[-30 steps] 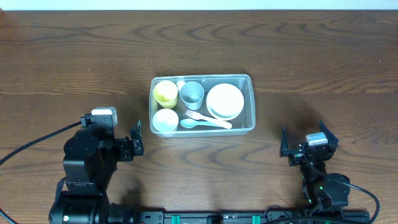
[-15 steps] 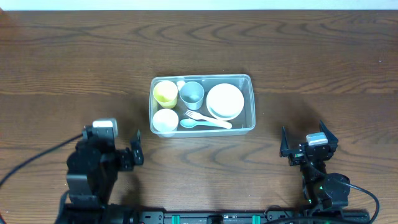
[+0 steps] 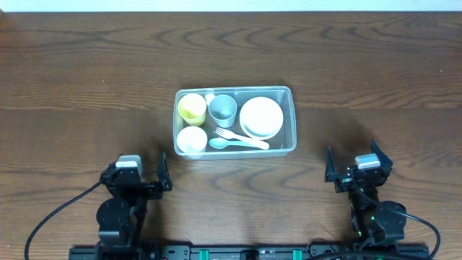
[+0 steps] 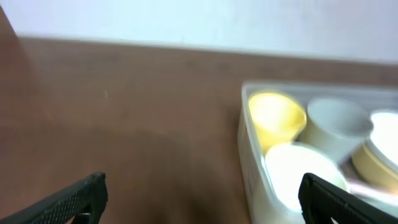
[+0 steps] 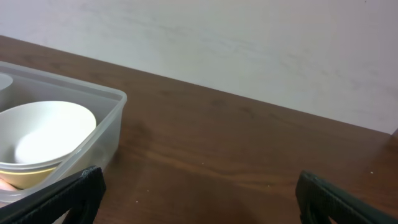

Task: Pack container

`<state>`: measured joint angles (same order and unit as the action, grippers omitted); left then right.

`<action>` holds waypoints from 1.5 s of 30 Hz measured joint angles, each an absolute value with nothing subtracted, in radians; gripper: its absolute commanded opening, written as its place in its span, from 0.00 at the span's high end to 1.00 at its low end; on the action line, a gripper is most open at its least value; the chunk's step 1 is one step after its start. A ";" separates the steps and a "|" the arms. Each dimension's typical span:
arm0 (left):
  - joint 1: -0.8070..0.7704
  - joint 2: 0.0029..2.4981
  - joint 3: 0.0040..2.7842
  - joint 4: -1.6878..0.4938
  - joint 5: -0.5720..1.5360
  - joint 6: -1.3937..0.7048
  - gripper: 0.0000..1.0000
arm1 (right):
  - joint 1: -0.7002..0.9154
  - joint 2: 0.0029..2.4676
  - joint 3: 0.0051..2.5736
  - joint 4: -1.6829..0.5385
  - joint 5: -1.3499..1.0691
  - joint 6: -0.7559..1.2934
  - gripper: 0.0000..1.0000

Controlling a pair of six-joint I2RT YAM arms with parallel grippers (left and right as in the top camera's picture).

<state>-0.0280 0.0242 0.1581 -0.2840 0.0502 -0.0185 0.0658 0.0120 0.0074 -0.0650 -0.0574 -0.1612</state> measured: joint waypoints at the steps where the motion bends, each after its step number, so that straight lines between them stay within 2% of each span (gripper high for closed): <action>1: -0.023 0.019 0.138 -0.235 0.049 -0.019 0.02 | 0.066 0.012 0.007 -0.065 -0.057 -0.162 0.01; 7: -0.008 0.010 0.023 0.007 0.047 -0.010 0.02 | 0.066 0.012 0.007 -0.065 -0.057 -0.163 0.01; 45: -0.006 0.010 0.013 -0.020 0.046 0.023 0.02 | 0.066 0.012 0.007 -0.065 -0.057 -0.163 0.01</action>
<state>-0.0063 0.0101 0.0128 -0.0196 0.0456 0.0235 0.0658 0.0120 0.0074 -0.0650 -0.0570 -0.1627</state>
